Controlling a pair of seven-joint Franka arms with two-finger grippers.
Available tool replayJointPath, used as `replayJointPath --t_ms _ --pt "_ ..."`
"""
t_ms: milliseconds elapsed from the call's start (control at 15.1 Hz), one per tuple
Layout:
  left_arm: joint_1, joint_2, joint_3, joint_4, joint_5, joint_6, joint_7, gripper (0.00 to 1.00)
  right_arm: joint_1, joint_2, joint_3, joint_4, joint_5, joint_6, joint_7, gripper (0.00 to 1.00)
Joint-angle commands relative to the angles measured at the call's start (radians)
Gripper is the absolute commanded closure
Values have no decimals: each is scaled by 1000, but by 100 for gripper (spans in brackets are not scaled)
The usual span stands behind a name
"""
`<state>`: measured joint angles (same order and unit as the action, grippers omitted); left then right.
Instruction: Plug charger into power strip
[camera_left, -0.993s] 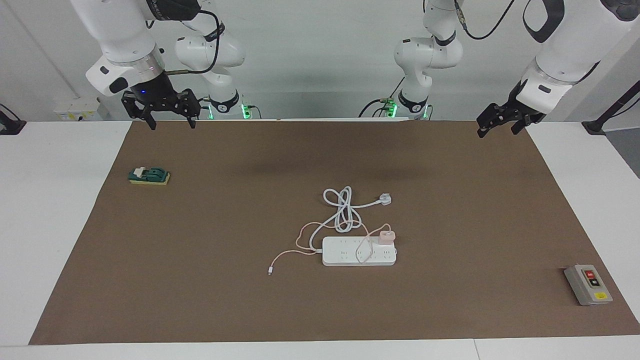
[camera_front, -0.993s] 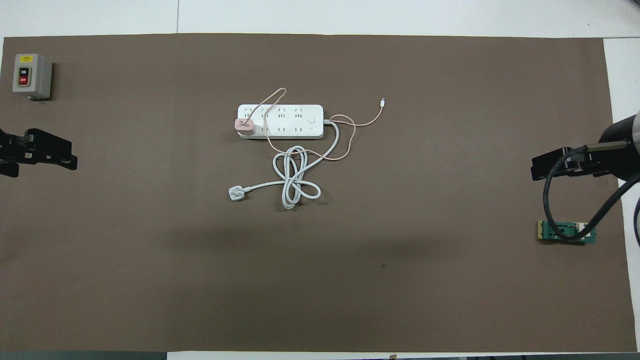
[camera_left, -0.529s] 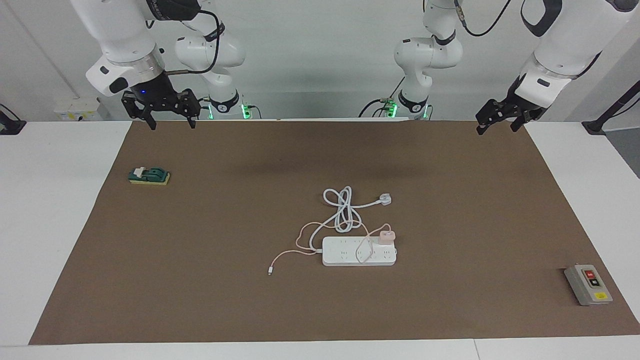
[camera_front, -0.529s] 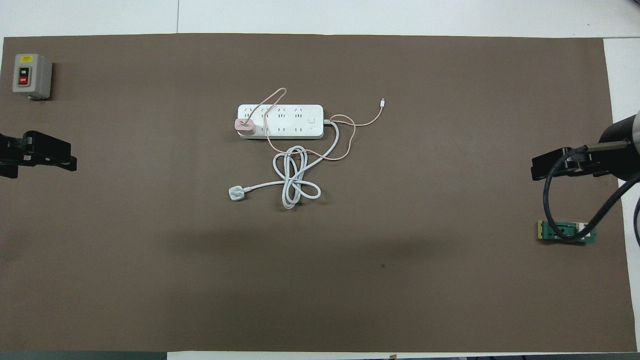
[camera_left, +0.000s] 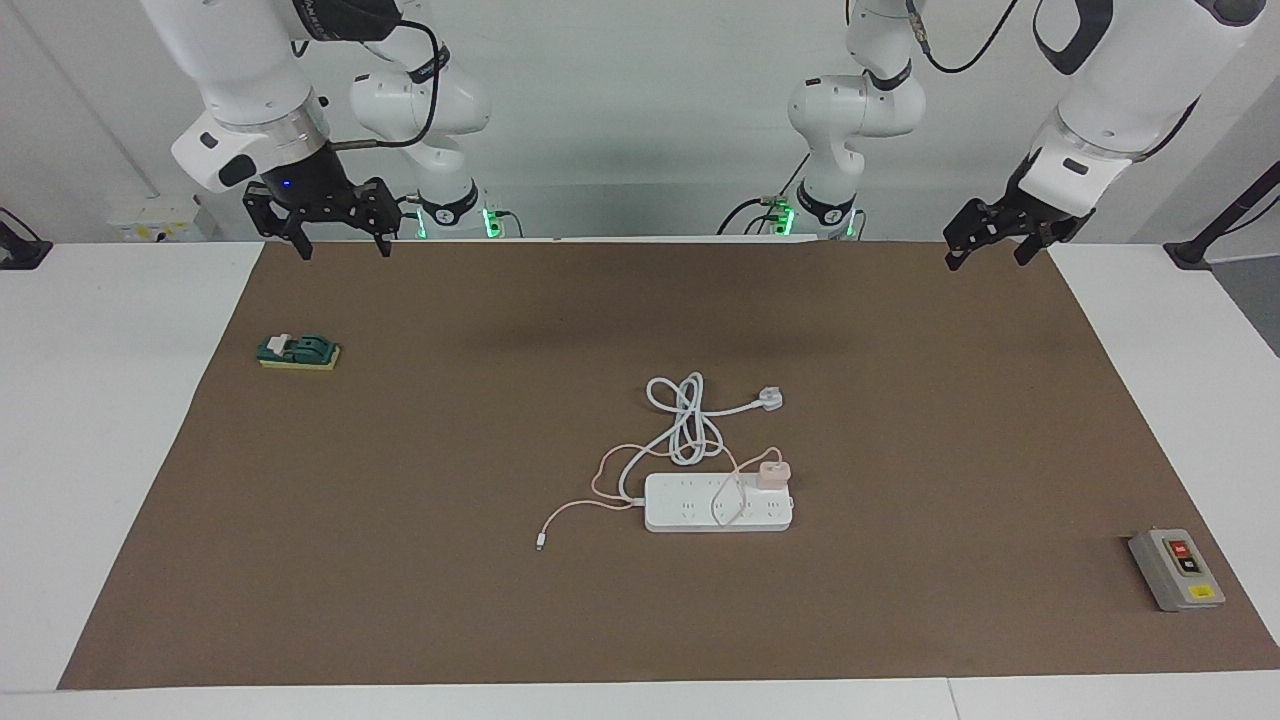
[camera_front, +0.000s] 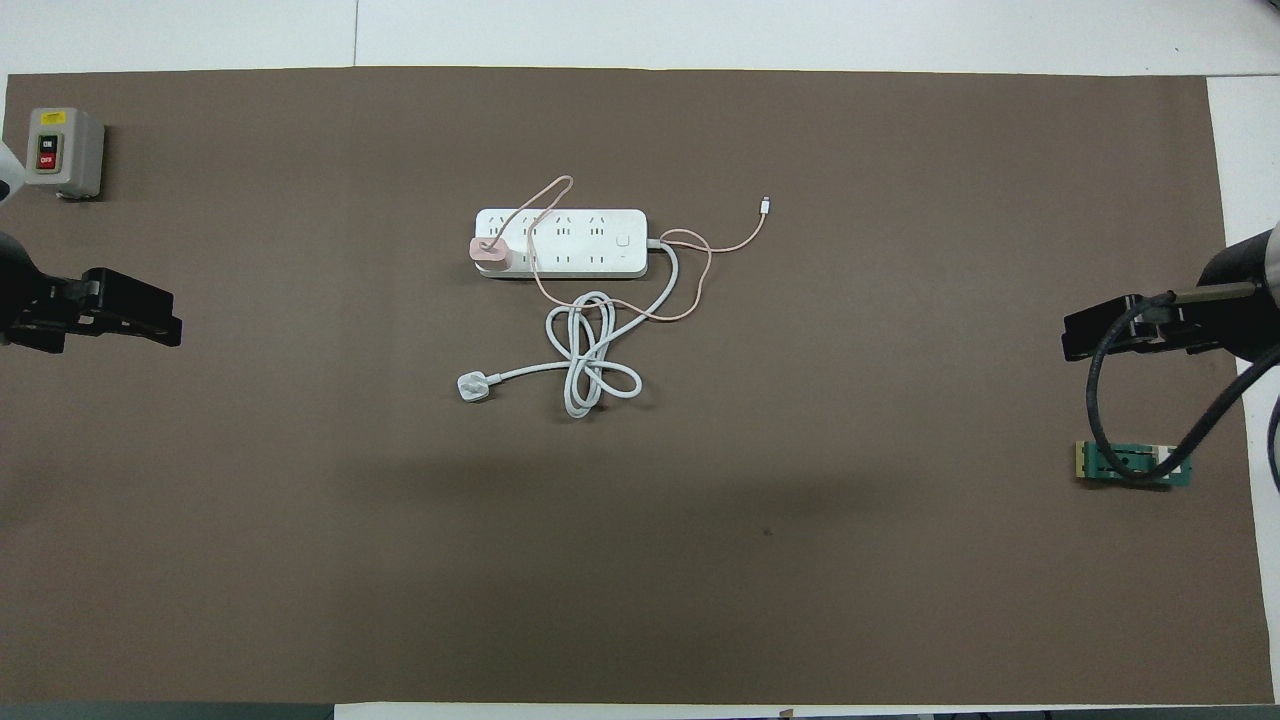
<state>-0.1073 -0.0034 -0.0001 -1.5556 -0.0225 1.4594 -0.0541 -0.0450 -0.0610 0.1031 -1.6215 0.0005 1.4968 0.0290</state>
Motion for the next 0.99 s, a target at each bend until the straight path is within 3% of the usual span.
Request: replayJointPath --t_ms 0,926 --pt "3 -33 -24 -41 61 16 98 0 -10 -20 3 -20 19 8 6 0" --pt "12 -33 -29 -43 32 35 63 0 -10 -20 3 -20 19 8 5 0"
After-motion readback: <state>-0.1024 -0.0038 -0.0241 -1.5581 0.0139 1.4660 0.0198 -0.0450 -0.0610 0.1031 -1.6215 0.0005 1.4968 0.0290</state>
